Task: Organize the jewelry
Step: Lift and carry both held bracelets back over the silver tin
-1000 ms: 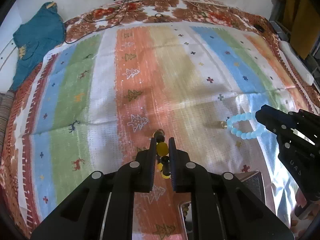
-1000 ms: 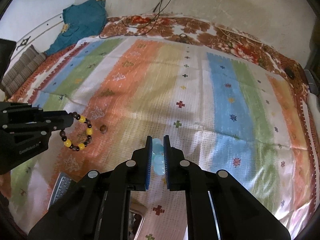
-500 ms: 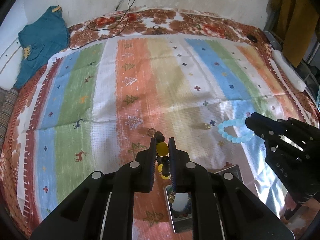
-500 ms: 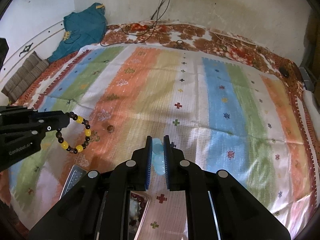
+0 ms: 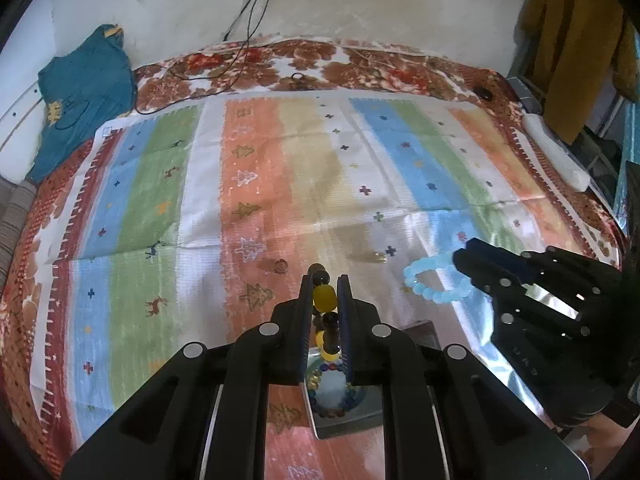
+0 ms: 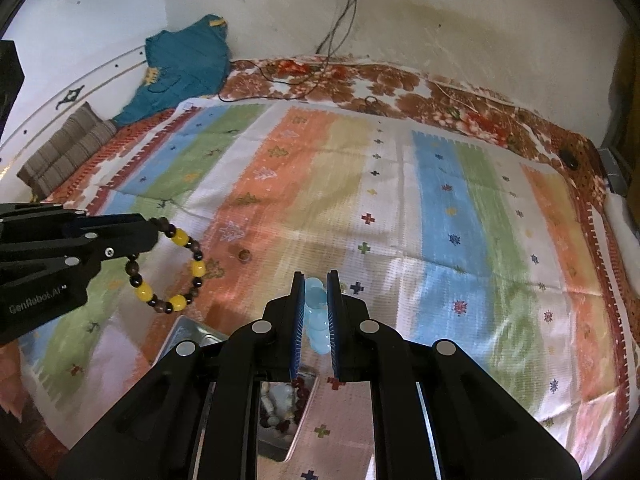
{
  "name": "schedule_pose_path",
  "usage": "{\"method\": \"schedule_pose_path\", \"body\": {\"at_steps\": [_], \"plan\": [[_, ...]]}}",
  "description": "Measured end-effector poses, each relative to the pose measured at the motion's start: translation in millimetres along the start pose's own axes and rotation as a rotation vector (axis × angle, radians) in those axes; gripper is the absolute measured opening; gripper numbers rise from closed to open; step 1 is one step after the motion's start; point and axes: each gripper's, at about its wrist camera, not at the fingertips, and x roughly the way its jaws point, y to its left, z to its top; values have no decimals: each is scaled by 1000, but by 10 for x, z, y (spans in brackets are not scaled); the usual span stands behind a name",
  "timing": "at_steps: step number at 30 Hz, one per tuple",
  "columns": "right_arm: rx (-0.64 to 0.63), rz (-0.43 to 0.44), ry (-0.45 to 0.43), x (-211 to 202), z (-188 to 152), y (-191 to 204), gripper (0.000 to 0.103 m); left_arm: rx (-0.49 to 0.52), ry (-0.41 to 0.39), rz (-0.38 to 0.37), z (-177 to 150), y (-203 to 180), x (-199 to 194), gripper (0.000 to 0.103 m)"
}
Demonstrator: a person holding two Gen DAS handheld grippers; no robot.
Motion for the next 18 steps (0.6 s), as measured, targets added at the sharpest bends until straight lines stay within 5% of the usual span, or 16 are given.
{"method": "schedule_pose_path", "body": {"at_steps": [18], "plan": [[-21,48,-10,-279,-208,184,12,32,-31,-43,-324,-228,-363,12]]}}
